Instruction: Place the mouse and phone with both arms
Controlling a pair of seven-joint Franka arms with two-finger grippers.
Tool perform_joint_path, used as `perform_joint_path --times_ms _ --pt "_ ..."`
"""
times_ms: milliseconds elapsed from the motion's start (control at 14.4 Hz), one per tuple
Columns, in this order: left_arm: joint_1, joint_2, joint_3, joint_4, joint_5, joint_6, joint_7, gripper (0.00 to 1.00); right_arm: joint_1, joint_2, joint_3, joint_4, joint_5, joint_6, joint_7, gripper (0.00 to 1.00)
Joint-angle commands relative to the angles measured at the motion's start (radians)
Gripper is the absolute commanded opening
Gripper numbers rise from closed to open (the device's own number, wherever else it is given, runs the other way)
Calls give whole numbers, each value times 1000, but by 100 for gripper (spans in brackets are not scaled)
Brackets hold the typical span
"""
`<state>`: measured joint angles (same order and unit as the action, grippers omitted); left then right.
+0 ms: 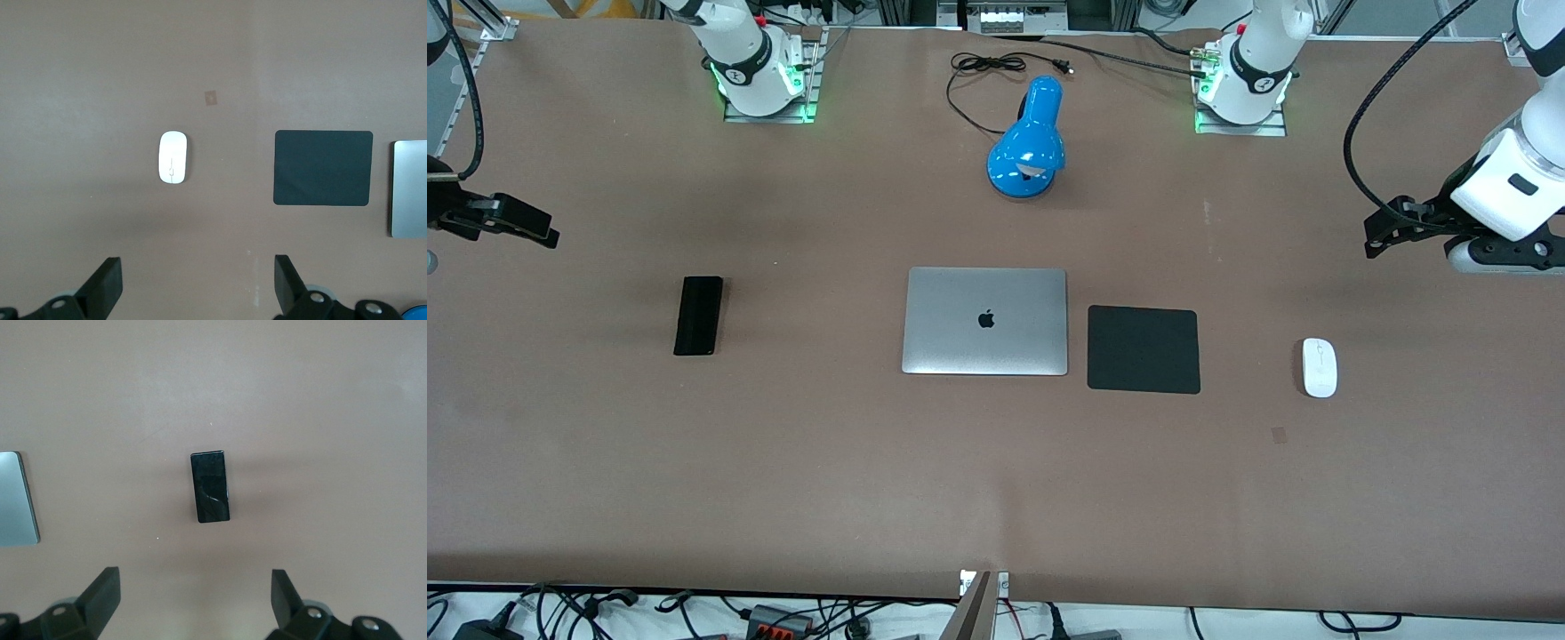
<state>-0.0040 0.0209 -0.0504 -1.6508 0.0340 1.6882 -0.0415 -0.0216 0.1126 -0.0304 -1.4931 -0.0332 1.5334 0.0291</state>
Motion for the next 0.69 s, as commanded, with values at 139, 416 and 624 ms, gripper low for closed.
perform_joint_path --times_ms 139,416,624 --pt "-10 -1 6 9 -5 4 -6 100 3 -11 -8 -16 16 13 -17 100" --pt "2 53 7 77 -16 -102 -6 100 5 -10 -6 -48 13 14 -21 100" --pt "2 79 7 77 -11 -133 -12 100 5 -4 -3 -145 13 54 -21 100"
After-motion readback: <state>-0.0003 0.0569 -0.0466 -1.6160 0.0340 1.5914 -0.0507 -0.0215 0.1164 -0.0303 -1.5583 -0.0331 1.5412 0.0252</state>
